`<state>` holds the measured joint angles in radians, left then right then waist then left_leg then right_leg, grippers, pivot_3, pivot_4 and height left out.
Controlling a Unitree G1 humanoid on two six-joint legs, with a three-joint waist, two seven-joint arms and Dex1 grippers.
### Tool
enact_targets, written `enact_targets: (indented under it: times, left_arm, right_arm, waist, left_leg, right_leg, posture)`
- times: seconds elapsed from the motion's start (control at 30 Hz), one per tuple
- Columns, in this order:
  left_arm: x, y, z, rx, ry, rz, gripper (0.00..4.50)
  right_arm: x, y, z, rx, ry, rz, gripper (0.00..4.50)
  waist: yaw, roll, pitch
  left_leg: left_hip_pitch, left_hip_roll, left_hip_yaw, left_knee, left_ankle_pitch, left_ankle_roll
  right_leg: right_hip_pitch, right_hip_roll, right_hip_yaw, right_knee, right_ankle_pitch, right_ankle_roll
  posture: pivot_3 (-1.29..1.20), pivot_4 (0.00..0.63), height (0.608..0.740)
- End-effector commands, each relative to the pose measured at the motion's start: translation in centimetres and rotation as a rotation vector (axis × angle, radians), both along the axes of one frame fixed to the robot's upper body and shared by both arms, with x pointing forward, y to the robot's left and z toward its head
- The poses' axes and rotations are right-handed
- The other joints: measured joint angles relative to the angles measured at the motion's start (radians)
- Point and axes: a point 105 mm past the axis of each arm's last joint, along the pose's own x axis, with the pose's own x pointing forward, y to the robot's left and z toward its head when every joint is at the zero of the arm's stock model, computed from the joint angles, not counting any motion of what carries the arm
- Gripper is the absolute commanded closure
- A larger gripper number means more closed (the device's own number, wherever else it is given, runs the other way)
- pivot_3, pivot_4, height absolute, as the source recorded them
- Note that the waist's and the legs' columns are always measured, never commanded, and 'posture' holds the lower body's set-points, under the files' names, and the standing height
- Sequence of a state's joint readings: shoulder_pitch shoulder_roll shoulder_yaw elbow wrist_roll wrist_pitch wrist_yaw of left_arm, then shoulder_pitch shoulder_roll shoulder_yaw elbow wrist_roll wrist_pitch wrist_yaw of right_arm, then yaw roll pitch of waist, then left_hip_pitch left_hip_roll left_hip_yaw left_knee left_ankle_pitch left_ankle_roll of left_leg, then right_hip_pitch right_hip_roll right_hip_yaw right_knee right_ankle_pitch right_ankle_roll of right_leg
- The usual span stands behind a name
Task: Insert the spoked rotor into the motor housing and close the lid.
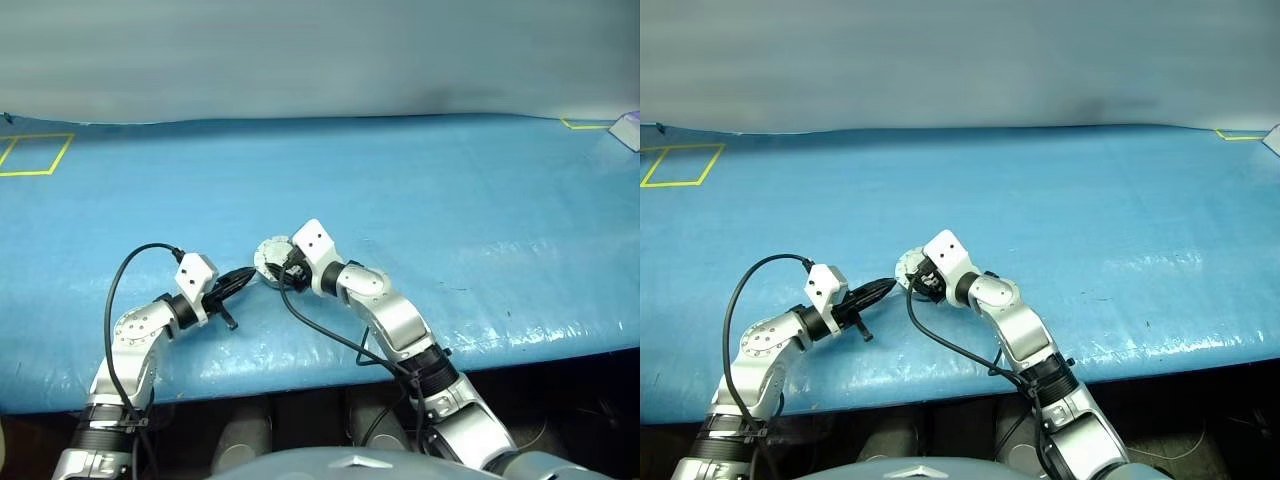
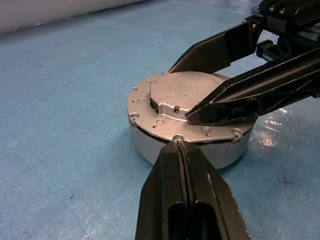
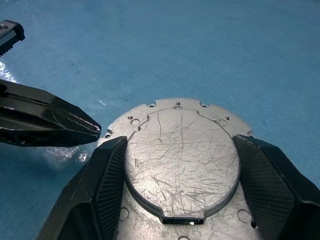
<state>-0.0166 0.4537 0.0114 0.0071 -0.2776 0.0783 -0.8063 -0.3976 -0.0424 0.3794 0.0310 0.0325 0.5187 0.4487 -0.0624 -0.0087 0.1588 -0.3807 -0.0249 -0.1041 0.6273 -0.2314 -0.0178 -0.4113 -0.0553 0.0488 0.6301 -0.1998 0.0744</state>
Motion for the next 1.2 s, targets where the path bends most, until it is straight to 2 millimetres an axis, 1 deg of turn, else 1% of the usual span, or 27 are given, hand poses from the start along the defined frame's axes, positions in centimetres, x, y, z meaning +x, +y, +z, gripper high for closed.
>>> enact_targets:
  times: [0.03,0.23,0.33,0.4,0.63,0.93,1.07,1.2]
  left_arm:
    - [0.1,0.1,0.7,0.003,-0.037,0.004,4.5]
    - [0.2,0.2,0.7,0.0,-0.04,0.015,4.5]
    - [0.7,0.1,1.0,-0.027,-0.042,0.049,4.5]
    - [1.0,-0.1,1.1,-0.037,-0.044,0.063,4.5]
    - [1.1,-0.8,1.1,-0.066,-0.028,0.058,4.5]
    - [2.0,-1.0,0.2,-0.032,0.004,0.091,4.5]
    - [1.6,-0.9,-0.6,0.014,0.035,0.078,4.5]
    - [1.5,-0.9,-0.6,0.017,0.036,0.078,4.5]
  right_arm:
    - [0.1,0.5,0.6,0.003,-0.014,0.003,1.47]
    - [-0.1,0.4,-0.5,-0.041,0.006,0.008,1.47]
    - [0.0,0.0,-1.5,-0.086,0.016,-0.003,1.47]
    - [0.0,-0.1,-1.7,-0.091,0.02,-0.006,1.47]
    - [0.0,-0.1,-1.7,-0.086,0.018,-0.006,1.47]
    - [0.1,-0.2,-1.5,-0.081,0.01,-0.013,1.47]
    - [0.2,-0.3,-1.0,-0.057,0.004,-0.026,1.47]
    - [-0.1,-0.1,-0.3,-0.014,0.003,-0.012,1.47]
  waist:
    - [0.0,0.0,0.0]
    - [0.0,0.0,0.0]
    - [0.0,0.0,0.0]
    - [0.0,0.0,0.0]
    - [-0.001,0.0,-0.001]
    - [0.0,0.0,-0.001]
    - [0.0,0.0,-0.001]
    - [0.001,0.0,-0.001]
  left_leg:
    - [0.0,0.0,0.0,0.0,0.0,0.0]
    - [0.0,0.0,0.0,0.0,0.0,0.0]
    - [0.0,0.0,0.0,0.0,0.0,0.0]
    - [0.001,0.0,0.0,0.0,0.0,0.0]
    - [0.002,0.0,0.0,0.001,0.0,0.0]
    - [0.002,0.0,0.0,0.001,0.0,0.0]
    - [0.002,0.0,0.0,0.001,0.001,0.0]
    - [0.002,0.0,0.0,0.001,0.001,0.0]
  right_leg:
    - [0.0,0.0,0.0,0.0,0.0,0.0]
    - [0.0,0.0,0.0,0.0,0.0,0.0]
    - [0.0,0.0,0.0,0.0,0.0,0.0]
    - [0.001,0.0,0.0,0.0,0.0,0.0]
    - [0.002,0.0,0.0,0.001,0.0,0.0]
    - [0.002,0.0,0.0,0.001,0.0,0.0]
    - [0.002,0.0,0.0,0.001,0.0,0.0]
    - [0.003,0.0,0.0,0.001,0.0,0.0]
  posture:
    - [0.0,0.15,0.74]
    - [0.0,0.15,0.74]
    - [0.0,0.15,0.74]
    - [0.0,0.15,0.74]
    - [0.0,0.15,0.74]
    - [0.0,0.15,0.74]
    - [0.0,0.15,0.74]
    - [0.0,0.15,0.74]
